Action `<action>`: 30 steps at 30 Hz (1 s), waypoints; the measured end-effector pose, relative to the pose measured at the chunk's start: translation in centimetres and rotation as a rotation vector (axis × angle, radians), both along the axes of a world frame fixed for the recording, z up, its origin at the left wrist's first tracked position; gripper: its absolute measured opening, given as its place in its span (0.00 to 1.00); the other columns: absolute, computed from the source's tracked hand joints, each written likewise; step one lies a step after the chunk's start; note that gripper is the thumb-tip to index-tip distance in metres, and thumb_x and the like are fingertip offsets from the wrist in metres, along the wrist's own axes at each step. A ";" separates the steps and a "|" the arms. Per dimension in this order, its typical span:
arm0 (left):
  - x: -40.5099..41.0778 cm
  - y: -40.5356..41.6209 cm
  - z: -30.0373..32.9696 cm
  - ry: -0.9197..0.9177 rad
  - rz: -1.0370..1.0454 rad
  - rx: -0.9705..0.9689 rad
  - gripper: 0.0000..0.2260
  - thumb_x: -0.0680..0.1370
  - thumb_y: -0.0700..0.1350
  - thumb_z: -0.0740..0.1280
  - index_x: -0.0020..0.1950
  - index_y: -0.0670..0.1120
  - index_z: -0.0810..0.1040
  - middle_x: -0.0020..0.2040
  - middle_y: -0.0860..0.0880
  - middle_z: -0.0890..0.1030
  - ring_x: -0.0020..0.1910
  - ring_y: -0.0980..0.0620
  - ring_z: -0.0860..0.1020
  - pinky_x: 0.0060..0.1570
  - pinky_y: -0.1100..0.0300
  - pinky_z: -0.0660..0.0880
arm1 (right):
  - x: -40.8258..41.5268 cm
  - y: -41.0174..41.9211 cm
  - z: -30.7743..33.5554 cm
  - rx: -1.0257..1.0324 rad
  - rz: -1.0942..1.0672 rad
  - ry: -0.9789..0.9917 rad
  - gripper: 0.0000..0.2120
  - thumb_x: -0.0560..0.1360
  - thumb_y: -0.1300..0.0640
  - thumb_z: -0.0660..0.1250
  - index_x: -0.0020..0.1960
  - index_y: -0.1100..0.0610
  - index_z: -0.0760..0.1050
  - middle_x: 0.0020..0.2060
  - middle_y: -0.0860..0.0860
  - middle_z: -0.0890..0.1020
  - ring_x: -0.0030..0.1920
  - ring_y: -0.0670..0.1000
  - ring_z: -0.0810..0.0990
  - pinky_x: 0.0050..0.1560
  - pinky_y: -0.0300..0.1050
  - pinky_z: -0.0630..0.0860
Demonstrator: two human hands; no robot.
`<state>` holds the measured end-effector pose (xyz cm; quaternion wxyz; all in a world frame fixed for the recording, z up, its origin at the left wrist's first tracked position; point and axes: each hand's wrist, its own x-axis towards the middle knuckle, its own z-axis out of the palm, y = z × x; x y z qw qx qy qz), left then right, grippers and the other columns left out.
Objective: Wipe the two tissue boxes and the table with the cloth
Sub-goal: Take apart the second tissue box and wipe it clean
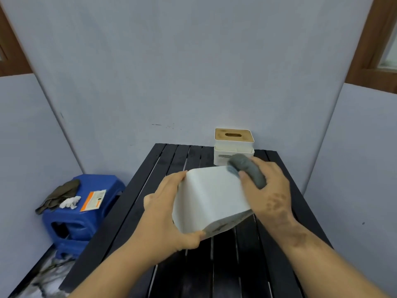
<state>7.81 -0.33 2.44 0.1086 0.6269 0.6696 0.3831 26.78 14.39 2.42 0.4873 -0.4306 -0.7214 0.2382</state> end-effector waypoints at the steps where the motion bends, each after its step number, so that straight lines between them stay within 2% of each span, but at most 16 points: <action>1: 0.2 0.0 0.1 0.003 -0.001 0.005 0.45 0.59 0.56 0.79 0.68 0.72 0.57 0.66 0.73 0.64 0.64 0.54 0.65 0.51 0.63 0.67 | 0.2 -0.1 -0.3 -0.022 -0.046 -0.018 0.15 0.74 0.44 0.69 0.61 0.40 0.76 0.52 0.43 0.76 0.54 0.49 0.78 0.59 0.61 0.76; 3: 0.6 0.0 0.2 0.000 -0.004 0.029 0.44 0.57 0.58 0.78 0.67 0.72 0.58 0.66 0.72 0.65 0.63 0.56 0.66 0.51 0.65 0.67 | -0.6 -2.1 -0.4 0.070 -0.024 -0.031 0.16 0.74 0.46 0.69 0.61 0.42 0.77 0.53 0.44 0.75 0.54 0.51 0.78 0.58 0.59 0.76; 7: 0.7 0.2 0.2 -0.003 0.004 0.068 0.45 0.56 0.63 0.78 0.69 0.64 0.63 0.66 0.64 0.70 0.62 0.59 0.71 0.58 0.60 0.68 | -2.4 -6.1 0.5 0.319 0.297 -0.106 0.17 0.73 0.50 0.70 0.62 0.45 0.78 0.53 0.42 0.76 0.53 0.45 0.77 0.53 0.53 0.75; 9: 0.5 0.3 0.1 0.003 0.019 0.039 0.46 0.55 0.64 0.76 0.70 0.65 0.62 0.66 0.67 0.68 0.62 0.58 0.69 0.54 0.65 0.65 | -1.4 -4.0 0.0 0.252 0.258 -0.106 0.16 0.73 0.45 0.68 0.61 0.38 0.76 0.54 0.39 0.76 0.56 0.46 0.77 0.57 0.57 0.75; 11: 0.2 0.4 -0.1 -0.016 0.028 0.003 0.46 0.54 0.63 0.74 0.70 0.67 0.59 0.65 0.71 0.65 0.64 0.54 0.67 0.51 0.67 0.63 | 0.3 -1.7 -0.4 0.084 0.129 -0.009 0.14 0.74 0.44 0.68 0.57 0.29 0.74 0.54 0.38 0.76 0.56 0.45 0.78 0.59 0.57 0.76; 12: 0.0 0.6 -0.2 -0.019 0.032 -0.004 0.46 0.55 0.62 0.74 0.71 0.67 0.59 0.65 0.71 0.65 0.65 0.52 0.67 0.51 0.66 0.64 | 1.0 -0.9 -0.6 -0.008 0.098 0.061 0.14 0.75 0.47 0.70 0.53 0.28 0.74 0.54 0.40 0.77 0.54 0.43 0.78 0.58 0.52 0.79; 14: -0.4 0.8 -0.5 -0.035 0.043 -0.010 0.46 0.56 0.60 0.76 0.71 0.67 0.59 0.65 0.70 0.65 0.66 0.51 0.67 0.52 0.64 0.64 | 1.8 -0.5 -1.0 -0.126 0.085 0.174 0.17 0.77 0.55 0.71 0.49 0.31 0.73 0.54 0.46 0.78 0.48 0.38 0.79 0.47 0.36 0.81; 15: -0.5 0.9 -0.6 -0.047 0.048 -0.008 0.46 0.56 0.59 0.76 0.71 0.67 0.59 0.65 0.70 0.66 0.66 0.51 0.68 0.52 0.64 0.64 | 2.0 -0.7 -1.0 -0.136 0.072 0.173 0.17 0.77 0.57 0.71 0.51 0.33 0.73 0.53 0.46 0.78 0.47 0.36 0.79 0.46 0.35 0.81; 17: -0.8 1.2 -0.7 -0.058 0.061 0.000 0.47 0.55 0.59 0.77 0.71 0.66 0.60 0.65 0.68 0.67 0.66 0.51 0.69 0.56 0.60 0.69 | 1.6 -1.6 -1.1 -0.068 0.037 0.058 0.14 0.76 0.56 0.72 0.56 0.39 0.77 0.53 0.42 0.76 0.52 0.40 0.78 0.54 0.47 0.81; 19: -0.8 1.4 -0.7 -0.081 0.072 0.017 0.47 0.55 0.60 0.78 0.71 0.64 0.61 0.66 0.66 0.68 0.66 0.51 0.71 0.61 0.50 0.73 | 0.5 -3.7 -0.7 0.074 0.117 -0.058 0.16 0.74 0.52 0.72 0.60 0.41 0.77 0.54 0.39 0.77 0.56 0.46 0.77 0.59 0.55 0.77; 21: -0.8 1.5 -0.7 -0.099 0.053 0.038 0.46 0.56 0.58 0.79 0.70 0.64 0.63 0.67 0.64 0.69 0.65 0.51 0.72 0.62 0.45 0.74 | -0.5 -5.8 -0.1 0.179 0.281 -0.088 0.16 0.73 0.51 0.71 0.60 0.43 0.78 0.54 0.38 0.77 0.56 0.47 0.76 0.58 0.53 0.75; 23: -1.0 1.4 -0.8 -0.093 0.038 0.042 0.45 0.56 0.57 0.79 0.70 0.64 0.63 0.66 0.63 0.70 0.64 0.52 0.73 0.62 0.45 0.75 | -0.5 -6.2 0.3 0.265 0.373 -0.138 0.16 0.72 0.50 0.71 0.60 0.42 0.77 0.54 0.37 0.77 0.55 0.47 0.76 0.57 0.50 0.74; 25: -1.2 1.4 -1.0 -0.094 0.043 0.027 0.45 0.56 0.57 0.79 0.70 0.65 0.62 0.65 0.65 0.70 0.65 0.52 0.72 0.62 0.47 0.74 | 0.4 -4.7 -0.3 0.228 0.370 -0.128 0.16 0.72 0.47 0.71 0.59 0.40 0.77 0.55 0.37 0.78 0.56 0.47 0.77 0.58 0.51 0.74; 27: -1.6 1.4 -1.2 -0.096 0.049 -0.001 0.45 0.57 0.56 0.80 0.69 0.67 0.61 0.65 0.68 0.68 0.66 0.53 0.71 0.60 0.55 0.73 | 1.6 -2.7 -0.8 0.074 0.291 -0.001 0.15 0.73 0.48 0.72 0.59 0.36 0.77 0.55 0.37 0.78 0.52 0.46 0.79 0.55 0.49 0.79; 29: -2.1 1.4 -1.4 -0.113 0.037 -0.041 0.46 0.60 0.52 0.82 0.70 0.67 0.59 0.64 0.68 0.68 0.66 0.59 0.70 0.55 0.68 0.70 | 2.8 -1.2 -1.2 -0.115 0.219 0.134 0.15 0.75 0.54 0.73 0.57 0.37 0.77 0.51 0.43 0.79 0.40 0.43 0.81 0.40 0.37 0.80; 30: -2.3 1.4 -1.3 -0.119 0.029 -0.067 0.46 0.61 0.50 0.82 0.70 0.66 0.58 0.65 0.68 0.68 0.66 0.62 0.69 0.52 0.72 0.68 | 3.3 -0.6 -1.4 -0.185 0.185 0.153 0.13 0.76 0.57 0.73 0.55 0.42 0.78 0.48 0.48 0.81 0.35 0.42 0.81 0.34 0.34 0.78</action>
